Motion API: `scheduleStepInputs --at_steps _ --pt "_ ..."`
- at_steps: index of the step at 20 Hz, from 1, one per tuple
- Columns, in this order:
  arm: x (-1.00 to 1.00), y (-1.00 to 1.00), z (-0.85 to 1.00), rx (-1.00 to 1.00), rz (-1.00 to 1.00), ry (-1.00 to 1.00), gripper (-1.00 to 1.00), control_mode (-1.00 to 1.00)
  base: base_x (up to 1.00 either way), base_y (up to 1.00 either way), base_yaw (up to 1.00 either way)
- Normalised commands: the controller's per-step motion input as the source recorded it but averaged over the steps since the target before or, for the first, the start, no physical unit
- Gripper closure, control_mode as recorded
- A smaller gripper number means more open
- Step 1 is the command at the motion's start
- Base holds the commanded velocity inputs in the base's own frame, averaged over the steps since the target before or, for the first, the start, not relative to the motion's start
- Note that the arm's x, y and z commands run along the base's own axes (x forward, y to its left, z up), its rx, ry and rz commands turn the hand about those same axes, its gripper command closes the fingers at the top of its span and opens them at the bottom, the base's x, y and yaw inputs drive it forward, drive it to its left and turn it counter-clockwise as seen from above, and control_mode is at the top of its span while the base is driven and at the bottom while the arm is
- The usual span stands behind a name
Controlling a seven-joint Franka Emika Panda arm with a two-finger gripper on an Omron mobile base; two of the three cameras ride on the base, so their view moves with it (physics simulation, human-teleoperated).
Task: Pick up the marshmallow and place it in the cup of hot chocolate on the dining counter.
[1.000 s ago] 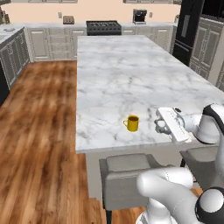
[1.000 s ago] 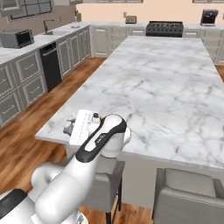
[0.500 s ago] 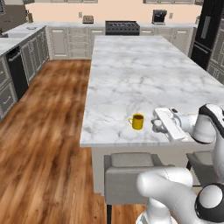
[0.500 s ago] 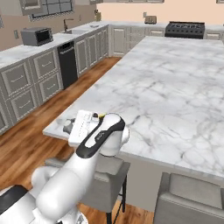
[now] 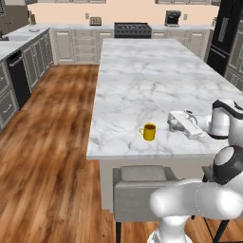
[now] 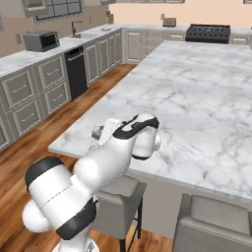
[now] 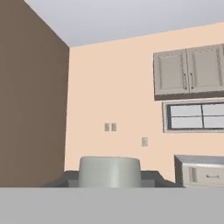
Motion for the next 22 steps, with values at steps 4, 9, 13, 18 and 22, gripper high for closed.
scheduleStepInputs --at_steps 4,9,13,18,22 --pt "1.00 -0.08 -0.28 -0.03 0.01 0.05 1.00 -1.00 0.00 0.00 0.00" --pt "0.97 0.00 -0.26 -0.01 0.00 0.02 1.00 -1.00 0.00 0.00 0.00" --pt "0.75 0.02 -0.44 -0.10 0.00 0.00 1.00 -1.00 0.00 0.00 0.00" --pt "0.33 0.00 -0.42 -0.09 0.00 0.00 1.00 -1.00 0.00 0.00 0.00" --pt "0.43 0.08 -0.26 -0.02 0.00 0.00 1.00 -1.00 0.00 0.00 0.00"
